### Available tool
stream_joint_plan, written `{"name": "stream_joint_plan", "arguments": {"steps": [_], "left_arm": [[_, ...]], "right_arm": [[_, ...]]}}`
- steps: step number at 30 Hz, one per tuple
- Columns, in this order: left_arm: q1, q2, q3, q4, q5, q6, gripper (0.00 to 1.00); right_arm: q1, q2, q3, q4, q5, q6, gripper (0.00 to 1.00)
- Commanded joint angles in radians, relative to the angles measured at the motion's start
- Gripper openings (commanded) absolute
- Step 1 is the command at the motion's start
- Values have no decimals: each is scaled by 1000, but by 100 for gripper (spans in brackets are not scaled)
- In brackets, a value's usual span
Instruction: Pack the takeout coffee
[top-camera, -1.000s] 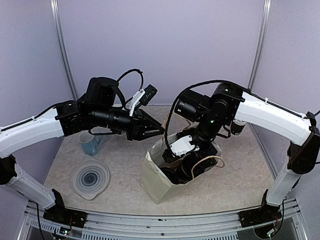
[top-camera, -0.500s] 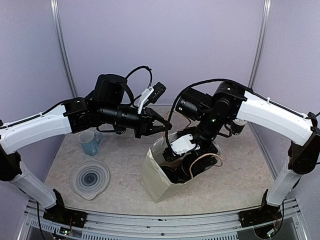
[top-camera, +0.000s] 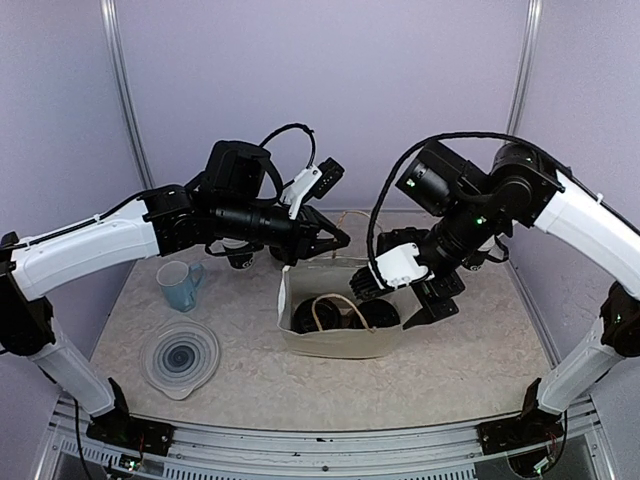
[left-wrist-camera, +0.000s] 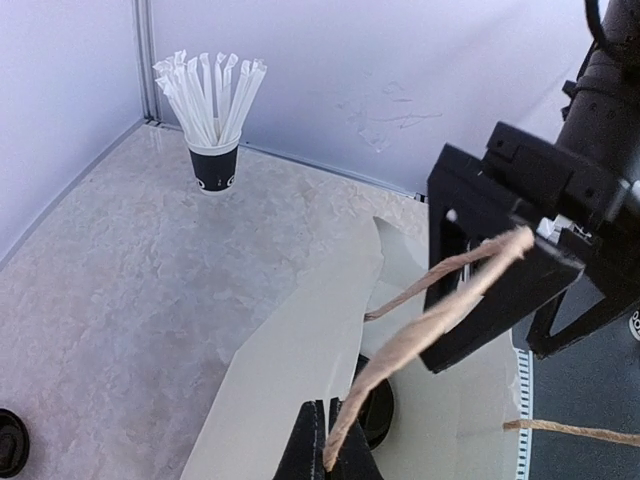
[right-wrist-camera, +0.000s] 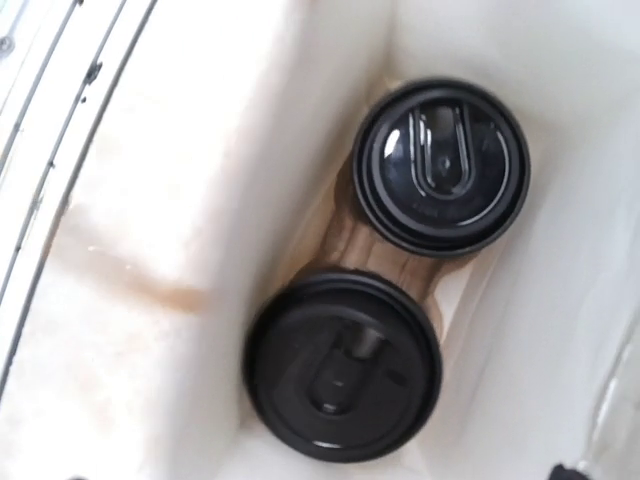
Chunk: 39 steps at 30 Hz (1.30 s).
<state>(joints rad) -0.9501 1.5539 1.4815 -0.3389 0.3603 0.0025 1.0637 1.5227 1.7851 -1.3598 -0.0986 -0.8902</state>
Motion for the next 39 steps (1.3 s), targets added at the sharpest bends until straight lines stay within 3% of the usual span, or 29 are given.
{"name": "stream_joint_plan", "arguments": {"steps": [1,7,14,21,30,39], "left_arm": [[-9,23,49,-10,-8,44,0],[-79,-31,5,-10,-43,47,0],[-136,-125,-93,24,-70,30,0],[-146,-135,-124,52,-70,45,0],[-33,-70,-53,25,-110,55,0],[82,33,4,20,-142,46,1]], "right_arm": [[-4,-66,13,9,-24,-11,98],[-49,-232,-16,112,68,-42,98],[-296,-317,-162,236,77,-74,97],[-507,-295,-233,306,16,-79,97],[-708,-165,-146,318,-117,-20,93],[-891,-34,-120,409,-232,157,81]]}}
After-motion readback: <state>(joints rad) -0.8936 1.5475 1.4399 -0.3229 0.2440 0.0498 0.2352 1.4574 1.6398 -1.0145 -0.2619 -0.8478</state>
